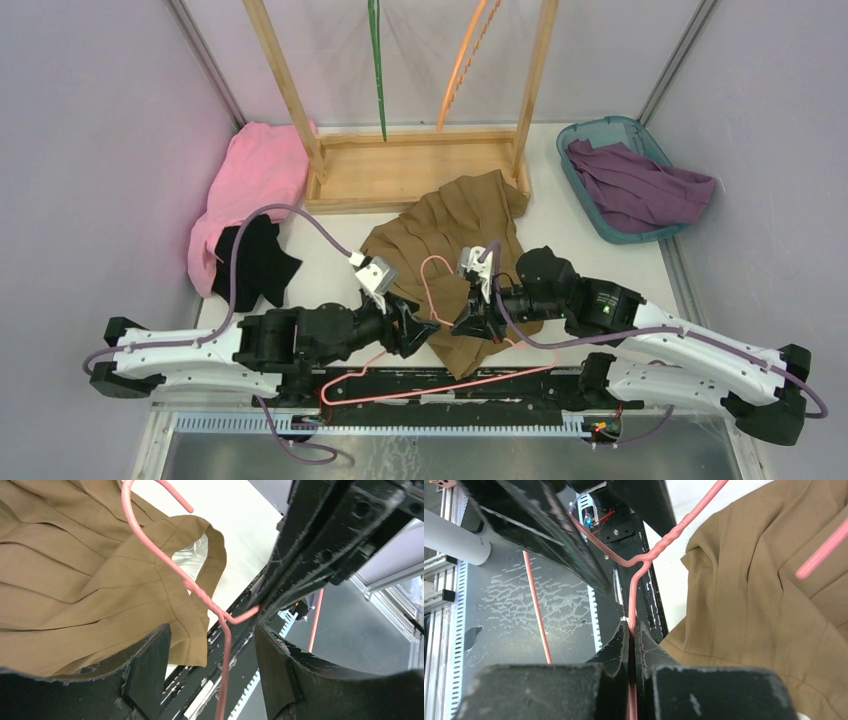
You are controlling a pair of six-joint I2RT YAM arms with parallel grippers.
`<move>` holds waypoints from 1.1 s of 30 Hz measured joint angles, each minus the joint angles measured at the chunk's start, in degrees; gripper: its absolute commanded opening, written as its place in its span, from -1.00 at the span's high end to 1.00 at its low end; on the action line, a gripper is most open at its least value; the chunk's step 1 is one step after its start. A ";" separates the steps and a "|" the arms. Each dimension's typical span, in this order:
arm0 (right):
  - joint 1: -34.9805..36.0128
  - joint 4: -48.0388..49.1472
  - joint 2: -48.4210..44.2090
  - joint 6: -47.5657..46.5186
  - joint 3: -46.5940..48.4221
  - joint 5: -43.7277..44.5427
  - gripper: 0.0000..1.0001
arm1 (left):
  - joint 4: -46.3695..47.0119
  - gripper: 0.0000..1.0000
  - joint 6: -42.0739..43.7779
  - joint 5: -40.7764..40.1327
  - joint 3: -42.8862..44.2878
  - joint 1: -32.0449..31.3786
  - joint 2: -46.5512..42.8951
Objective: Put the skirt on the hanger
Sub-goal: Hang the skirt on the hanger.
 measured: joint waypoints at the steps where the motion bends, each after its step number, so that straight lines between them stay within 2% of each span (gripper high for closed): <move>1: 0.33 0.26 0.00 0.00 0.00 0.17 0.98 | 0.07 -0.36 0.00 0.39 0.00 0.63 0.24; 4: 1.36 0.92 0.00 0.00 0.00 0.68 0.98 | 1.11 -0.32 -0.02 3.78 -0.37 3.89 0.09; 11: 2.05 1.55 -0.02 -0.02 -0.07 1.42 0.98 | 5.35 -0.02 -0.02 11.87 -2.34 9.42 -3.80; 22: 2.23 1.68 -0.02 -0.26 -0.07 2.03 0.98 | 8.07 0.10 -0.07 20.68 -3.82 10.84 -1.38; 24: 2.23 1.79 -0.02 -0.37 -0.07 2.14 0.98 | 8.02 0.20 -0.09 21.38 -4.20 10.99 -1.38; 30: 2.23 1.95 0.00 -0.42 -0.07 2.12 0.98 | 8.15 0.69 -0.11 22.29 -4.57 11.47 -1.49; 33: 2.23 1.95 0.02 -0.72 -0.07 2.16 0.98 | 8.28 0.80 -0.11 22.58 -4.59 11.82 -1.81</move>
